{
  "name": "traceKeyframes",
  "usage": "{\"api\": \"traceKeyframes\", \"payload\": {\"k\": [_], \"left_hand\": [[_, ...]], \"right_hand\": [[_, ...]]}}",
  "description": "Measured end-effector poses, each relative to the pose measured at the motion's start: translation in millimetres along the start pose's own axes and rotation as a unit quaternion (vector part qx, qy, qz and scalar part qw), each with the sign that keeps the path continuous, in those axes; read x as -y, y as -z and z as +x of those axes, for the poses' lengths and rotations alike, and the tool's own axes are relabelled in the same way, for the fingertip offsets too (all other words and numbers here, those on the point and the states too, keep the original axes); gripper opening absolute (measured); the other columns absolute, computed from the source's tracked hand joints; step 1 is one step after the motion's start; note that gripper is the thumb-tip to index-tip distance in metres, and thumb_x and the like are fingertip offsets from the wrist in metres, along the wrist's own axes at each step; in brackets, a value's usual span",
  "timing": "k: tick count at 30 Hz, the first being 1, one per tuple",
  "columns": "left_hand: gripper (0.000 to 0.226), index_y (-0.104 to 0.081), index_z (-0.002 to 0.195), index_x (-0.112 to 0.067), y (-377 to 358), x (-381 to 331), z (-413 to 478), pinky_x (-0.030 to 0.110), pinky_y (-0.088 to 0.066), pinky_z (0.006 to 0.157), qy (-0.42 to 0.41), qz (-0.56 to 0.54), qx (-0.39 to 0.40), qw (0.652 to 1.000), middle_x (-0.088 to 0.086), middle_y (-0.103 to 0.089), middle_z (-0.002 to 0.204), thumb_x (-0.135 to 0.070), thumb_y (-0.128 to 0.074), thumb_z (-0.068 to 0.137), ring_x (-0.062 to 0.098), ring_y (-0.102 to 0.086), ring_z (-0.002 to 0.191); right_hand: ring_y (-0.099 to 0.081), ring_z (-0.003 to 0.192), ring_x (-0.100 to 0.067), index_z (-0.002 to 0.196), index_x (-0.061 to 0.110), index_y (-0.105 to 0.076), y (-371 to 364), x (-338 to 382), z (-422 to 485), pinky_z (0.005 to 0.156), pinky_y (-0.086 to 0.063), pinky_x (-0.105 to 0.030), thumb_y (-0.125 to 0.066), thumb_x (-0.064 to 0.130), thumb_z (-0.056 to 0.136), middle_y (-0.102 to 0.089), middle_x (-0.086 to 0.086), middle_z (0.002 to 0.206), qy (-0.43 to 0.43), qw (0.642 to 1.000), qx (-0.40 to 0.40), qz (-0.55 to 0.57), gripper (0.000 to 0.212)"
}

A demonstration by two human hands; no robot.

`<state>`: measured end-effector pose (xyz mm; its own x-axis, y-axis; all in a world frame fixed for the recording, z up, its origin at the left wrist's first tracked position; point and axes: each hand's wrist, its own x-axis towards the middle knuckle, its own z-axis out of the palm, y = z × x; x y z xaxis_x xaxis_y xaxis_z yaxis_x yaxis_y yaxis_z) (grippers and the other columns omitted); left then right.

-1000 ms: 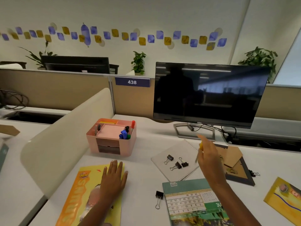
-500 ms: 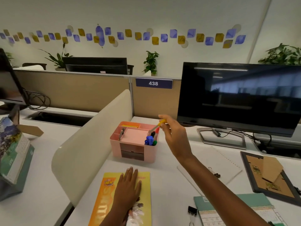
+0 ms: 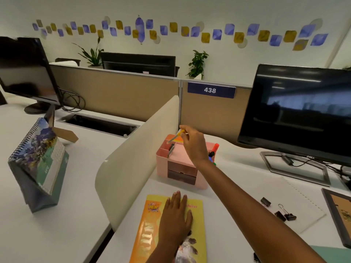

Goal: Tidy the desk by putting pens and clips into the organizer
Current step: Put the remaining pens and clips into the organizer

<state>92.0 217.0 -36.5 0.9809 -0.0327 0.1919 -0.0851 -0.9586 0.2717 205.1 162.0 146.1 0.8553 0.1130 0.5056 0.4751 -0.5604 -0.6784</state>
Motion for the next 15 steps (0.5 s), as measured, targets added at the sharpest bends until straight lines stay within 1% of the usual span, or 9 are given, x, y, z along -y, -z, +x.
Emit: {"api": "traceKeyframes", "payload": {"k": [2,5,7,9,10,12,14,15], "left_hand": [[0.049,-0.072,0.102,-0.019,1,-1,0,0.027,-0.025,0.099,0.000,-0.003,-0.001,1.000,0.004,-0.071,0.108,-0.040,-0.037,0.076,0.017,-0.068,0.100],[0.049,-0.073,0.101,-0.020,4,-2,0,0.026,-0.026,0.098,0.003,-0.008,0.018,1.000,0.003,-0.071,0.108,-0.041,-0.037,0.075,0.016,-0.068,0.100],[0.049,-0.072,0.103,-0.020,4,-1,-1,0.024,-0.016,0.105,0.004,-0.006,0.026,1.000,0.003,-0.071,0.110,-0.041,-0.037,0.076,0.016,-0.067,0.101],[0.049,-0.071,0.104,-0.020,2,0,-1,0.023,-0.007,0.107,0.006,-0.002,0.025,1.000,0.003,-0.070,0.111,-0.041,-0.038,0.076,0.016,-0.067,0.102],[0.049,-0.071,0.105,-0.020,2,0,0,0.023,-0.007,0.107,0.008,-0.003,0.027,1.000,0.003,-0.070,0.112,-0.041,-0.038,0.076,0.016,-0.066,0.103],[0.049,-0.071,0.105,-0.021,3,-2,0,0.024,-0.016,0.105,0.010,-0.008,0.034,0.999,0.002,-0.070,0.112,-0.042,-0.038,0.076,0.015,-0.066,0.103],[0.049,-0.071,0.105,-0.021,4,-2,0,0.025,-0.025,0.100,0.013,-0.015,0.039,0.999,0.002,-0.070,0.112,-0.042,-0.038,0.076,0.015,-0.066,0.103],[0.049,-0.071,0.105,-0.020,4,-2,0,0.025,-0.025,0.100,0.014,-0.019,0.038,0.999,0.003,-0.069,0.112,-0.041,-0.038,0.076,0.015,-0.066,0.104]], "right_hand": [[-0.059,0.108,-0.028,0.120,0.001,-0.056,-11,-4,2,0.094,-0.045,-0.030,-0.043,0.007,0.094,-0.062,-0.016,0.120,-0.001,0.999,0.024,-0.031,0.030],[-0.058,0.110,-0.029,0.122,0.002,-0.054,-22,-9,3,0.096,-0.044,-0.031,-0.043,0.004,0.093,-0.061,-0.017,0.121,-0.010,0.997,0.045,-0.065,0.031],[-0.057,0.112,-0.029,0.123,0.002,-0.053,-26,-10,4,0.098,-0.044,-0.032,-0.044,0.002,0.093,-0.060,-0.018,0.123,-0.024,0.997,0.049,-0.059,0.032],[-0.055,0.115,-0.029,0.124,0.002,-0.052,-26,-11,3,0.100,-0.042,-0.032,-0.045,0.003,0.092,-0.058,-0.017,0.126,-0.038,0.997,0.049,-0.037,0.032],[-0.054,0.117,-0.028,0.124,0.002,-0.052,-24,-11,2,0.102,-0.040,-0.032,-0.045,0.003,0.092,-0.057,-0.016,0.127,-0.042,0.998,0.048,-0.027,0.032],[-0.053,0.119,-0.027,0.123,0.002,-0.053,-19,-13,-1,0.103,-0.039,-0.031,-0.046,0.003,0.092,-0.057,-0.016,0.128,-0.042,0.998,0.037,-0.019,0.032],[-0.054,0.117,-0.027,0.120,0.001,-0.055,-9,-18,-4,0.102,-0.039,-0.031,-0.046,0.004,0.091,-0.058,-0.016,0.126,-0.031,0.999,0.015,-0.038,0.030],[-0.055,0.116,-0.027,0.119,0.001,-0.057,-3,-23,-5,0.101,-0.041,-0.031,-0.045,0.004,0.092,-0.059,-0.016,0.125,-0.024,0.998,0.002,-0.054,0.029]]}}
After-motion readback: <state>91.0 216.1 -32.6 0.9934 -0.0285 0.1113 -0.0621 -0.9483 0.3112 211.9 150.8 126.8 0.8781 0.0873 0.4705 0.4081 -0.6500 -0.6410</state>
